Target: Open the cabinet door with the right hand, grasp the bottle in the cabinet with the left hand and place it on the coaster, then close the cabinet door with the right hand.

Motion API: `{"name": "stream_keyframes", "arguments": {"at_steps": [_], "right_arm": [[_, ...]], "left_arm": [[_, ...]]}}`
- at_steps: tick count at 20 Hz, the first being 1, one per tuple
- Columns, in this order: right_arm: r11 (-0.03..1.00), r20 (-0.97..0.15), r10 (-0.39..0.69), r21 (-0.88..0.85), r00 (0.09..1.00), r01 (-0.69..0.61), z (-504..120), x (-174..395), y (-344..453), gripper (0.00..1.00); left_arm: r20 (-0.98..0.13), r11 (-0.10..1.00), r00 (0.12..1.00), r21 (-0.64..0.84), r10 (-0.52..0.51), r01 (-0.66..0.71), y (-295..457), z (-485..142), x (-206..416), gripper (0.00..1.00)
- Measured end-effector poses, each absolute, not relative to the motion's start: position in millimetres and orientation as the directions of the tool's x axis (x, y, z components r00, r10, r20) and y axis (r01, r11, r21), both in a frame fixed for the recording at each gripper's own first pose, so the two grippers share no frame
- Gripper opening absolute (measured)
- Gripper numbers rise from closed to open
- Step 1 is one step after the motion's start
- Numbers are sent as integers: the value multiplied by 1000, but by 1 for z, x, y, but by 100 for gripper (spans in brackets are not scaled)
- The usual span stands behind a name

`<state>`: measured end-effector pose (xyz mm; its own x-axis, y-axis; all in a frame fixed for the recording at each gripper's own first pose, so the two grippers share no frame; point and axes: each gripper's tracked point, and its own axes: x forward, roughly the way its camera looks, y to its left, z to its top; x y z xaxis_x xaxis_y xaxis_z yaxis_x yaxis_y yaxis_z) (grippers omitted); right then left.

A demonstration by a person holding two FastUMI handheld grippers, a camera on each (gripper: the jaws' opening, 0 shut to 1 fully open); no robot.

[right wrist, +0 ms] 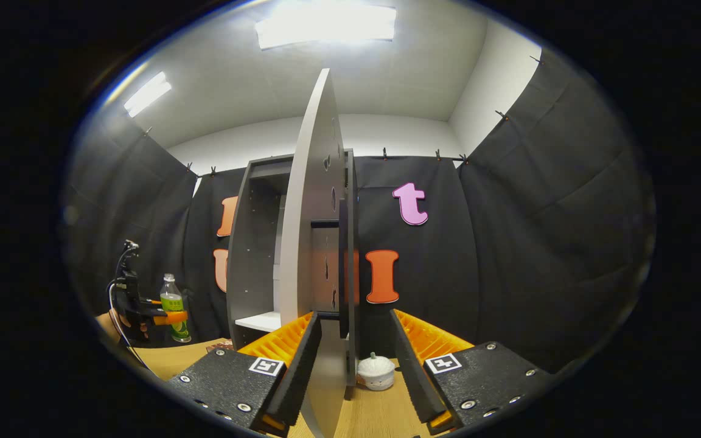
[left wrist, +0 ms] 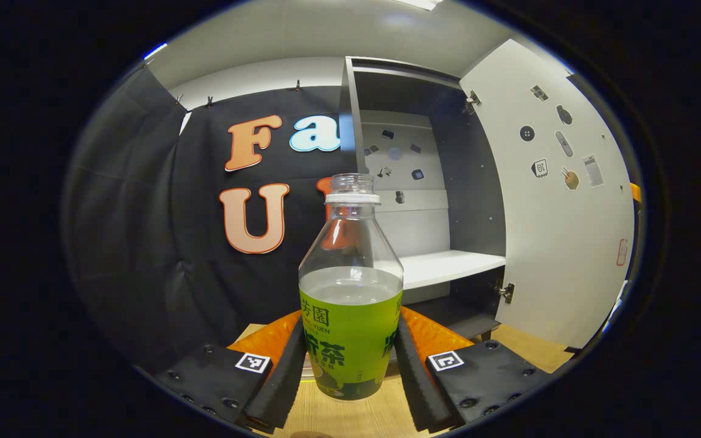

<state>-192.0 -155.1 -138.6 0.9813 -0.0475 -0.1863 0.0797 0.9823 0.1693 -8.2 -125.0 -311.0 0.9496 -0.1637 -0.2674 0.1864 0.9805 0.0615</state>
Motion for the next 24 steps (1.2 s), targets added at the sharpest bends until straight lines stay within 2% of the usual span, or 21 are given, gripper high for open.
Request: {"name": "stream_keyframes", "arguments": {"at_steps": [8,15,17,24], "right_arm": [[980,-211,-69,171,975,106,-149,-188,-158,73],[955,-235,-62,267,970,126,-163,-185,-162,74],[946,-247,-62,294,967,135,-168,-183,-163,74],[943,-221,-57,308,974,125,-171,-175,-162,74]], "left_arm": [[-309,993,945,24,-104,117,-71,-369,-46,81],[-351,998,934,-21,-64,60,-35,-430,-70,77],[-384,999,922,-33,-52,43,-26,-452,-78,80],[-430,997,902,-72,-32,1,-7,-498,-96,80]]}}
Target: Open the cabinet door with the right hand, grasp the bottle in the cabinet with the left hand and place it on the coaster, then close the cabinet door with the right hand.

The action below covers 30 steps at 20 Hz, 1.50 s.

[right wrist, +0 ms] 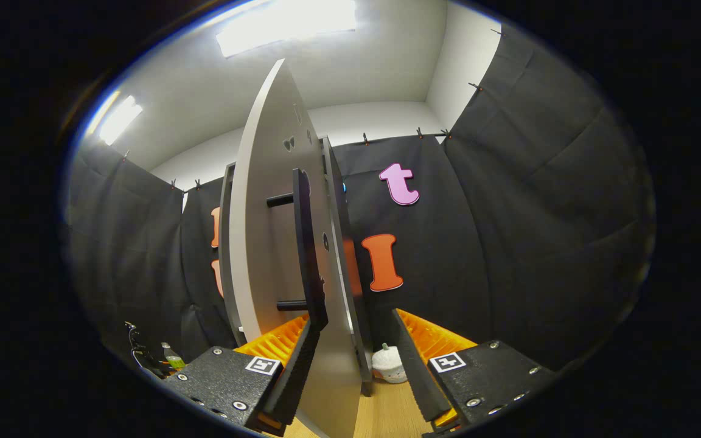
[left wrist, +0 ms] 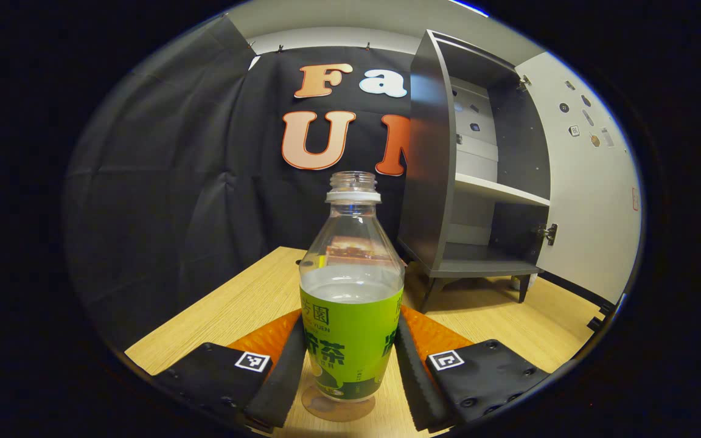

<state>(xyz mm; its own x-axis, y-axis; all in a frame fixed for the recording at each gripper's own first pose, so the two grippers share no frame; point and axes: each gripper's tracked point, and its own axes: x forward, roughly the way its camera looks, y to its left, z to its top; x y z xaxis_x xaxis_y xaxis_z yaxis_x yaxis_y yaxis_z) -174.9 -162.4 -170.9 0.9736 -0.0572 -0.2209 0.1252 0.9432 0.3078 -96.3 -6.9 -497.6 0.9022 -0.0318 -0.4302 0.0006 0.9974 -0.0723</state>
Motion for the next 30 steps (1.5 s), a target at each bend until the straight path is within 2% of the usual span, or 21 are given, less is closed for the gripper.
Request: {"name": "stream_keyframes", "arguments": {"at_steps": [11,17,27,30], "right_arm": [[954,-208,-65,273,976,122,-170,-174,-161,75],[954,-205,-57,279,977,114,-171,-175,-160,76],[946,-193,-10,317,981,72,-175,-183,-155,77],[947,-182,-2,314,983,60,-175,-186,-155,77]], "left_arm": [[-427,1000,904,-19,-10,2,-2,-531,-111,80],[-393,999,920,-45,-12,-6,-1,-529,-114,81],[-330,1000,944,6,-3,6,-10,-494,-112,89],[-318,999,948,39,20,-7,-11,-478,-106,87]]}}
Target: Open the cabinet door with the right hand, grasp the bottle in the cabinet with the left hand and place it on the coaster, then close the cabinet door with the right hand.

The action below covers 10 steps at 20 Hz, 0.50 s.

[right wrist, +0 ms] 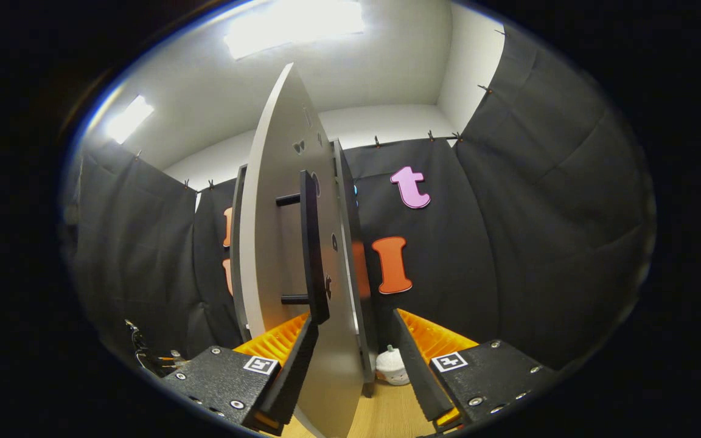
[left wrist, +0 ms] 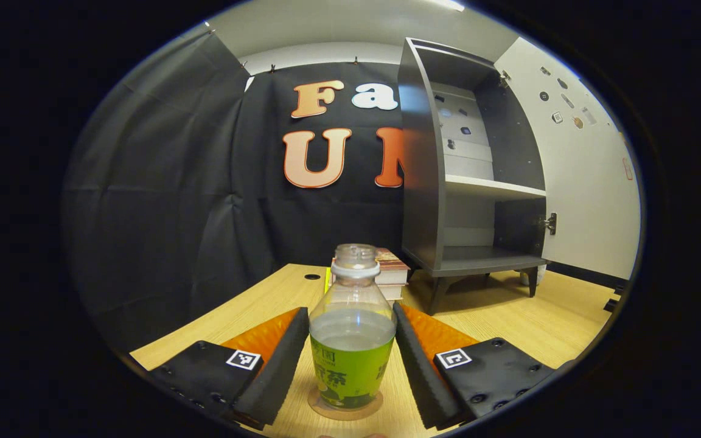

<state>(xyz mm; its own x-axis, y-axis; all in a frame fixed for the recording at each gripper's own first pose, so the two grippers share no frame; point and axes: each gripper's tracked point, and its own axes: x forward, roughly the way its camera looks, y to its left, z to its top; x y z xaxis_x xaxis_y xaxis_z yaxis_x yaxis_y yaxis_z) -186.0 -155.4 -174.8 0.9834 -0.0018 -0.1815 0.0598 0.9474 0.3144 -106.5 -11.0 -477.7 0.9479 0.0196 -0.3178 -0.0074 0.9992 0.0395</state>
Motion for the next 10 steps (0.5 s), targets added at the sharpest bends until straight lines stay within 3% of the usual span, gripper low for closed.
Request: {"name": "stream_keyframes", "arguments": {"at_steps": [2,10], "right_arm": [[945,-179,12,323,984,48,-176,-187,-154,77],[950,-167,56,312,984,-1,-181,-188,-155,81]], "left_arm": [[-308,998,950,60,48,-31,-9,-465,-104,91],[-250,991,963,116,100,-73,-15,-388,-90,93]]}}
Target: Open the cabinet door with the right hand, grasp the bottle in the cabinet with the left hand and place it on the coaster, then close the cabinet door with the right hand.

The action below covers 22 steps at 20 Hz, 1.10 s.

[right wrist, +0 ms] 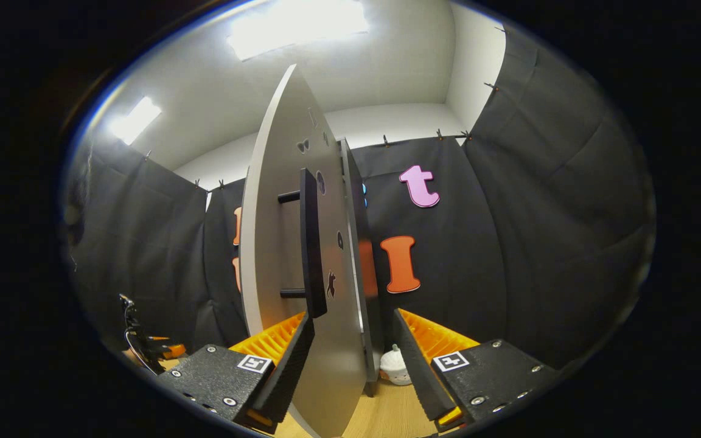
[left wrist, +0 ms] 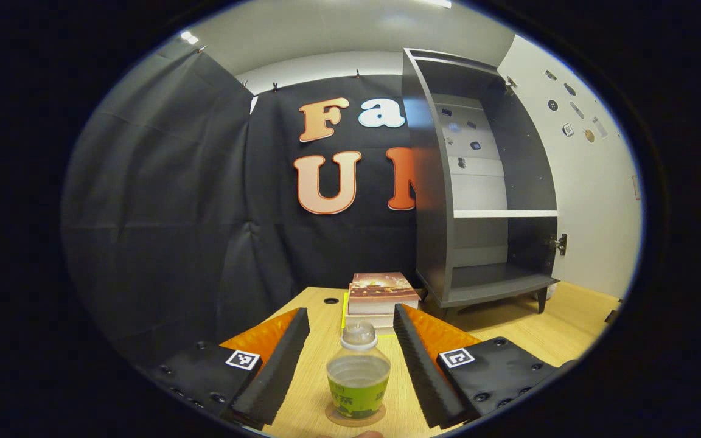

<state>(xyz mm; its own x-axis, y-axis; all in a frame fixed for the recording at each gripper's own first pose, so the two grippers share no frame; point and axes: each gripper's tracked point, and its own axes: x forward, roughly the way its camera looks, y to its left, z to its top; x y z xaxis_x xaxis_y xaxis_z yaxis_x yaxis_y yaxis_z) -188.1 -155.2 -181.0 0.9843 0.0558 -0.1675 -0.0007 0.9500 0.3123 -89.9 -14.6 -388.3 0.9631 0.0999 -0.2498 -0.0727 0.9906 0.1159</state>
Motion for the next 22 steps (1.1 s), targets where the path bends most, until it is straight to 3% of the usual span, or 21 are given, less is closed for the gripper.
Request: {"name": "stream_keyframes", "arguments": {"at_steps": [10,22], "right_arm": [[935,-97,111,346,989,-71,-145,-203,-174,82],[951,-136,104,304,985,-58,-139,-168,-178,80]], "left_arm": [[-205,993,979,111,-5,29,-83,-331,-44,92],[-178,986,981,134,-72,97,-120,-308,-17,92]]}}
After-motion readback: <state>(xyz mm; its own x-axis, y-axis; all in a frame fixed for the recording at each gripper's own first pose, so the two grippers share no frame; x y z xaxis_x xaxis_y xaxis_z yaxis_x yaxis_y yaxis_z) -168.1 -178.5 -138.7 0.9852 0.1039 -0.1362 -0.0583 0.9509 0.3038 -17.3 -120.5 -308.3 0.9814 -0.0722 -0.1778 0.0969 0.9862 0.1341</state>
